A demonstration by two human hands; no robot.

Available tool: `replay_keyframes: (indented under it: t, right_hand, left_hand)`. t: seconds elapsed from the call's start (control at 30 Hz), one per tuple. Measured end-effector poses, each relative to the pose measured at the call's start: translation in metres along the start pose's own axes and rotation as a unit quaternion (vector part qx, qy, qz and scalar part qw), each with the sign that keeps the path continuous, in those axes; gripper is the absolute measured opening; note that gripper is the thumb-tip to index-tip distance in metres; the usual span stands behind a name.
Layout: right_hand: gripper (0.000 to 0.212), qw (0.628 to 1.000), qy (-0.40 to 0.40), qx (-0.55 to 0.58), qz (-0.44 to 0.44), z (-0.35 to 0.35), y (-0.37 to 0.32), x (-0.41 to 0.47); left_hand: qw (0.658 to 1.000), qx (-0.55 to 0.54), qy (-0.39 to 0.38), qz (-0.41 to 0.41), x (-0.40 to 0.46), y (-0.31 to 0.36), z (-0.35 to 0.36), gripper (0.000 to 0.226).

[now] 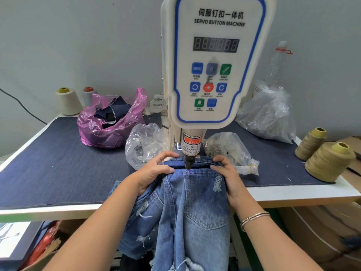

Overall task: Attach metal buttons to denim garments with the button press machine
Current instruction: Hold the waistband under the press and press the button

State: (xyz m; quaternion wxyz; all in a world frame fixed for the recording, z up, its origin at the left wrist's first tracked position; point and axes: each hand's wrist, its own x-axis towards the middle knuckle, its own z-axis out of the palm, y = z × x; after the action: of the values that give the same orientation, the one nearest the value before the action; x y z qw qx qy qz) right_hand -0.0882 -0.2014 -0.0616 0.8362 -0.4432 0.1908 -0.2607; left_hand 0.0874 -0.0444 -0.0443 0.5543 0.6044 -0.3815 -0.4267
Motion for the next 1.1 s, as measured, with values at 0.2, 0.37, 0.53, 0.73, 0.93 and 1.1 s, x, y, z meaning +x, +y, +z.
replay_keyframes:
  t: [0.2, 0.37, 0.53, 0.73, 0.93, 1.1]
  right_hand:
    - [0.022, 1.0, 0.002, 0.0, 0.002, 0.0002, 0.0005, -0.0001]
    - [0.022, 1.0, 0.001, 0.0, 0.001, 0.0002, 0.0006, -0.0004]
    - [0.022, 1.0, -0.001, -0.009, 0.004, 0.0005, 0.0005, -0.0013]
    - [0.022, 1.0, -0.008, -0.017, -0.001, 0.0008, 0.0001, -0.0017]
    - [0.021, 0.999, -0.006, -0.032, -0.002, 0.0023, -0.0013, -0.002]
    - [0.033, 0.999, -0.021, -0.033, -0.006, 0.0022, -0.002, -0.0018]
  left_hand:
    - [1.0, -0.021, -0.002, -0.004, 0.001, -0.0028, -0.0018, 0.047]
    - [1.0, -0.017, -0.005, -0.003, 0.0011, -0.0029, -0.0021, 0.047]
    - [1.0, 0.008, 0.007, -0.007, 0.001, -0.0034, -0.003, 0.049]
    - [1.0, 0.006, 0.014, -0.012, 0.0003, -0.0032, -0.0026, 0.048]
    - [1.0, 0.012, 0.019, -0.015, 0.001, -0.0019, -0.0025, 0.049]
    - [0.999, -0.004, 0.018, -0.027, 0.0014, -0.0011, -0.0018, 0.05]
